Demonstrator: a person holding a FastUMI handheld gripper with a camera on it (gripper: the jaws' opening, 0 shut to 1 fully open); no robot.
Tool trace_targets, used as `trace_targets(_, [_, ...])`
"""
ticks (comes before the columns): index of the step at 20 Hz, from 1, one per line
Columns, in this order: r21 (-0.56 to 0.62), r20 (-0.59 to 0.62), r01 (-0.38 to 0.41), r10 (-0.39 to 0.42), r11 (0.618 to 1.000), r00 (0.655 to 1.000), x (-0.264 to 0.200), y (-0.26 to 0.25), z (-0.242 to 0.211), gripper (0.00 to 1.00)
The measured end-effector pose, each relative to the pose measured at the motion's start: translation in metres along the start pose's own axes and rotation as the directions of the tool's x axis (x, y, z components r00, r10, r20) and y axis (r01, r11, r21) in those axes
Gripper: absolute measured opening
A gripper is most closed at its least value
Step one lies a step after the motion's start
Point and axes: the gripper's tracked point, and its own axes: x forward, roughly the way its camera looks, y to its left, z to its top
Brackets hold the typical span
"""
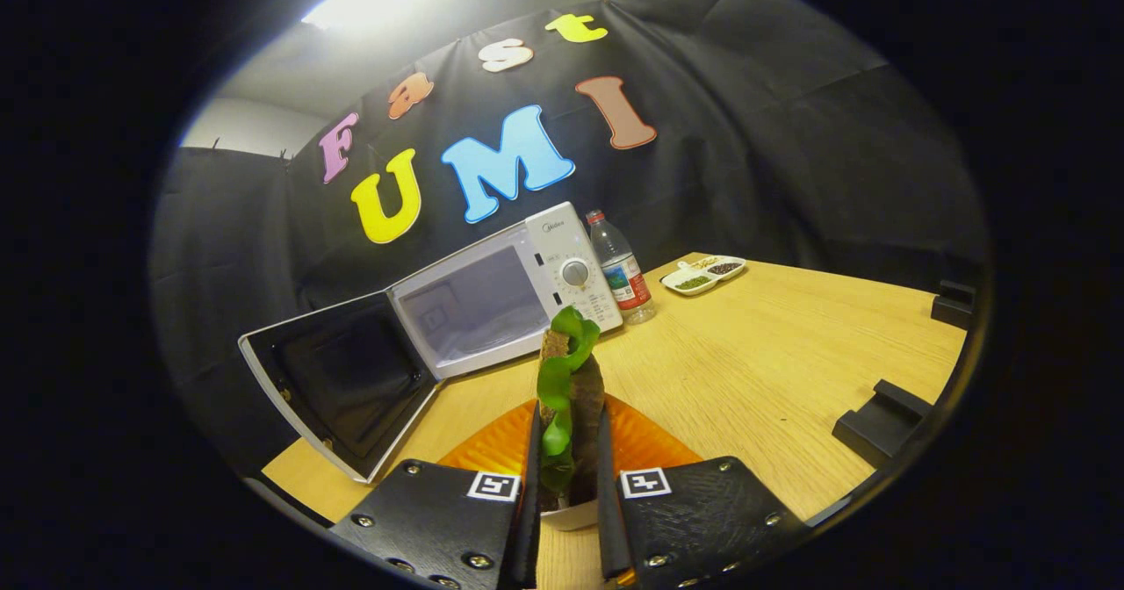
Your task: Open the microwave, put the food inside, and close the microwave door.
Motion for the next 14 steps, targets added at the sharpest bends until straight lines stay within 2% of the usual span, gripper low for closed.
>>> trace_targets(7, [-0.065,0.006,-0.018,0.018,0.998,1.0,0.012,0.05,0.033,0.27])
trace_targets(14, [-0.183,0.027,-0.031,0.036,0.983,0.999,0.053,0.115,0.061,0.27])
